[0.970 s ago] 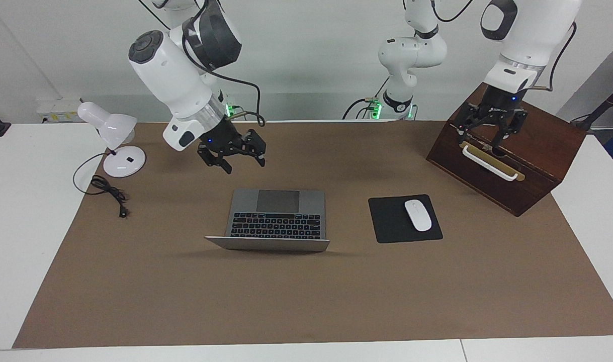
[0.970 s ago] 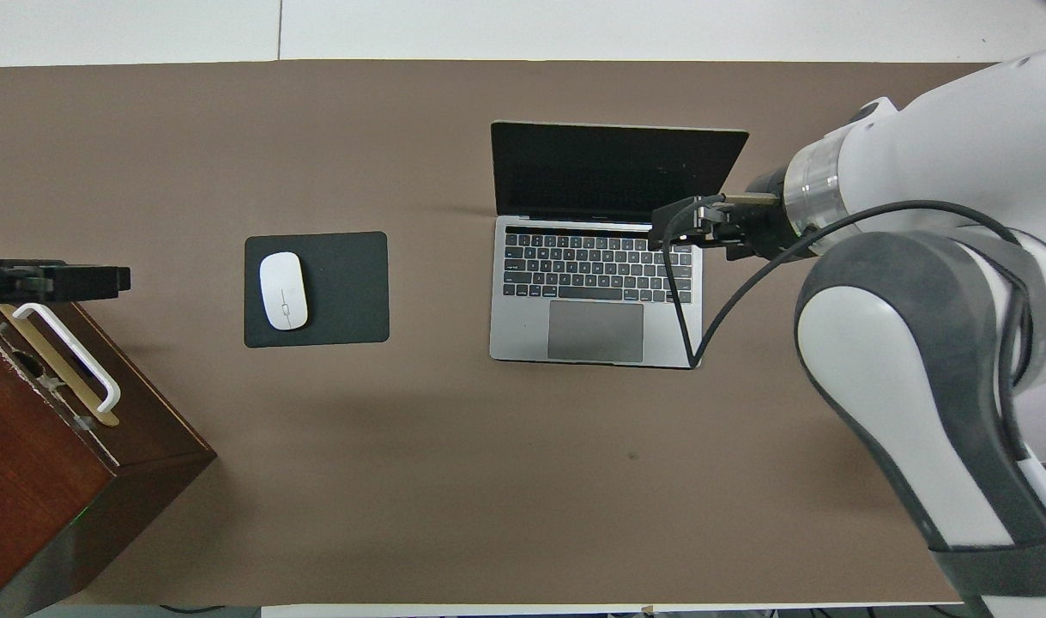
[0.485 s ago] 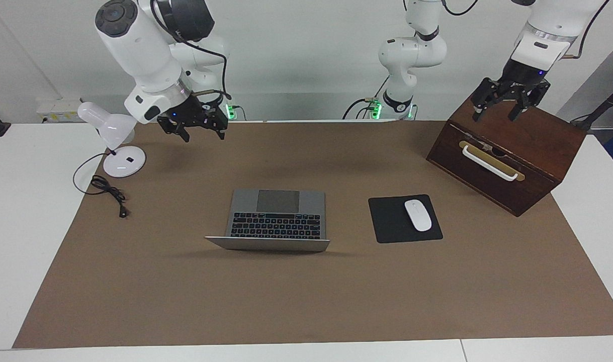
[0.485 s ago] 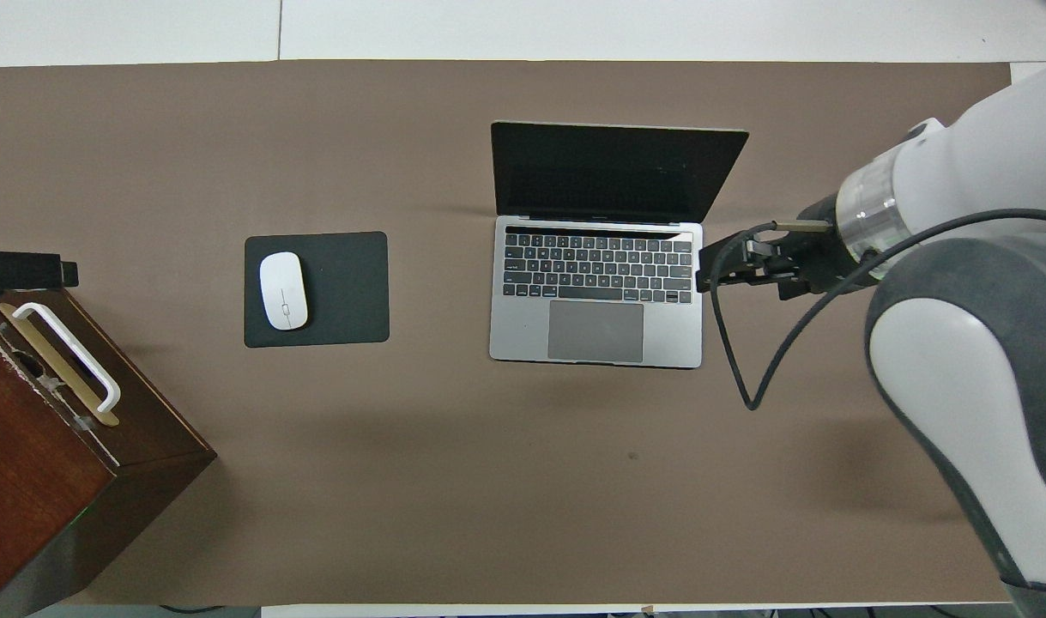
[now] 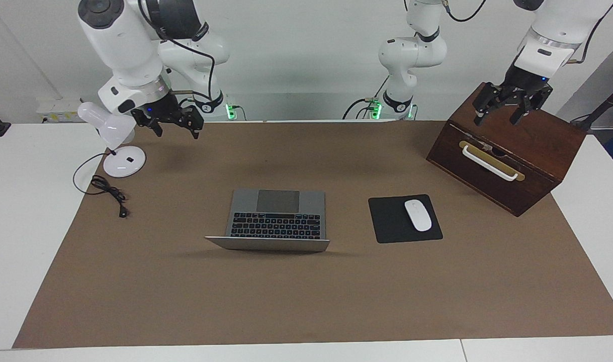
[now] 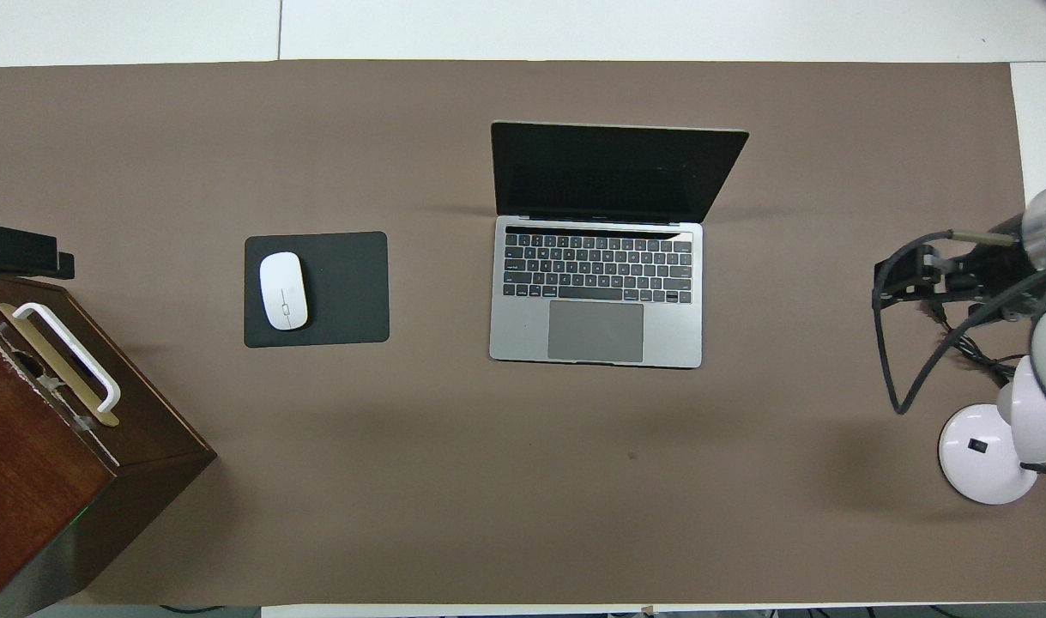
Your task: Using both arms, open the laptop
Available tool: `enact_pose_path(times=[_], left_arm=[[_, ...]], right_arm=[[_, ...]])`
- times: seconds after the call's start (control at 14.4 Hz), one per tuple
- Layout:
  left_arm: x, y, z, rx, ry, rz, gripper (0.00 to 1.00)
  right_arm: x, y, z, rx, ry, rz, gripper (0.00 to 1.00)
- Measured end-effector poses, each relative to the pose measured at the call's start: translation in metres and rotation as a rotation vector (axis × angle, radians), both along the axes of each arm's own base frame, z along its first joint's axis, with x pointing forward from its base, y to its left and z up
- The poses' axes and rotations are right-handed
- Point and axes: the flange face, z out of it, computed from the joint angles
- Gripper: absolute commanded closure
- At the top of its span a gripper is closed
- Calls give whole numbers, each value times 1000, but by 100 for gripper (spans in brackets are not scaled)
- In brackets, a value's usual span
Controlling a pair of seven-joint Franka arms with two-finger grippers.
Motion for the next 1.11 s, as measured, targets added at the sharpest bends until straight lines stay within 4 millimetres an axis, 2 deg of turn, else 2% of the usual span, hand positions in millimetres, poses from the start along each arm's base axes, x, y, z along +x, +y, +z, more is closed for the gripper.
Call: enact_pose_path(times=[0.07, 0.21, 0.55, 0.76, 1.11], left_arm=[[0, 0, -1, 0, 3, -1, 0], [0, -1, -3, 0, 9, -2, 0], [-1, -1, -10, 1, 33, -2, 0], [-1, -1, -12, 1, 43, -2, 0], [-1, 0, -12, 3, 43, -1, 0]], right_arm=[[0, -16, -1, 0, 3, -30, 0], [-1, -26, -3, -1, 7, -56, 0], [-1, -21, -3, -2, 8, -54, 0], [-1, -23, -2, 1, 1, 14, 0], [-5, -24, 11, -1, -29, 52, 0]])
